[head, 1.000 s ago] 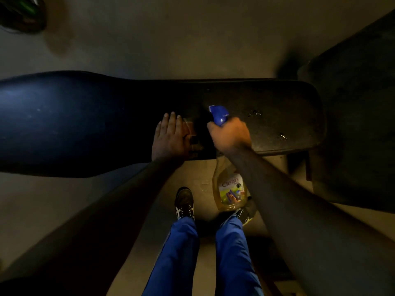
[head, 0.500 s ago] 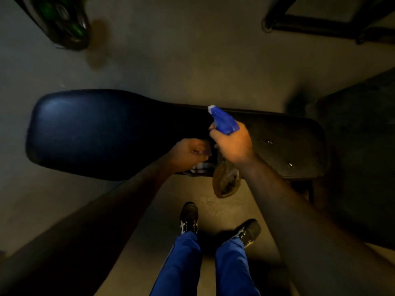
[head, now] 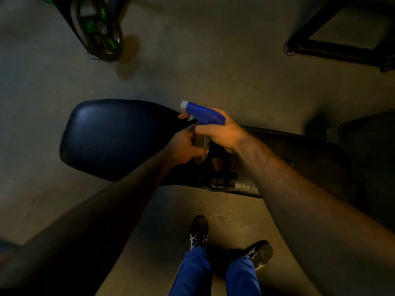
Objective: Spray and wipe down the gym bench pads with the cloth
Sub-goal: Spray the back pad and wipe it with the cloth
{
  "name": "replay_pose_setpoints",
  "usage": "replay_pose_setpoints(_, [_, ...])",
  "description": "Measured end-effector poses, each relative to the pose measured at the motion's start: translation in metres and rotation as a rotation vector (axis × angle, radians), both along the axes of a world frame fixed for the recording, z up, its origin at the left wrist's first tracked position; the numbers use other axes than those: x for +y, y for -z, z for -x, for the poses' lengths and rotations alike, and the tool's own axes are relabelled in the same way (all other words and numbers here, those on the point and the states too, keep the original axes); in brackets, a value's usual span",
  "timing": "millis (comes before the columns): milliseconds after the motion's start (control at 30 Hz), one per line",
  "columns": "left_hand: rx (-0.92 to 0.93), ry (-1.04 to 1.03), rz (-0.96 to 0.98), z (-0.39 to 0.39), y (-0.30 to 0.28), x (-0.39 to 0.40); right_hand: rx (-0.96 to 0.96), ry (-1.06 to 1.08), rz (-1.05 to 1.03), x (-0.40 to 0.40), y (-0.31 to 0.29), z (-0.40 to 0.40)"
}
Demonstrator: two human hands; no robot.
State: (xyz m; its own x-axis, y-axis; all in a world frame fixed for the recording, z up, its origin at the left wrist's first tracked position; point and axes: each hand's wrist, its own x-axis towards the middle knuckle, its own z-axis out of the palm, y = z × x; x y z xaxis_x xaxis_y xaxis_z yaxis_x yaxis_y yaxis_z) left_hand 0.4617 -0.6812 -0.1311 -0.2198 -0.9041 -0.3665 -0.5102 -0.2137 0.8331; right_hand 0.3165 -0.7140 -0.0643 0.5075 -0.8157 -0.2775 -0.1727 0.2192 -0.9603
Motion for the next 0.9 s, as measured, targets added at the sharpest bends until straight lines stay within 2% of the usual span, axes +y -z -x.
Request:
replay_pose_setpoints(167, [-0.082,-0.037,0.118,0.002,0.002,0.001,0.079,0.008,0.02,-0.004,0.009,-0.006])
replay_pose_setpoints(333, [-0.163,-0.06,0.125,0.007,-0.004,0.001,0.093,0.086,-0.039,0.001,0.007,-0.004])
replay_pose_setpoints(633, [-0.058,-0.153,0.038,0.012,-0.001,0.008,0.104,0.156,-0.064,0.018,0.014,0.025])
replay_pose_setpoints(767, [-0.101,-0.204,-0.01,0.015,-0.003,0.022,0.104,0.26,-0.054,0.038,0.027,0.042])
replay_pose_setpoints(900, [-0.231,-0.296,-0.036,0.019,0.004,0.052,0.144,0.458,-0.079,0.072,0.049,0.054])
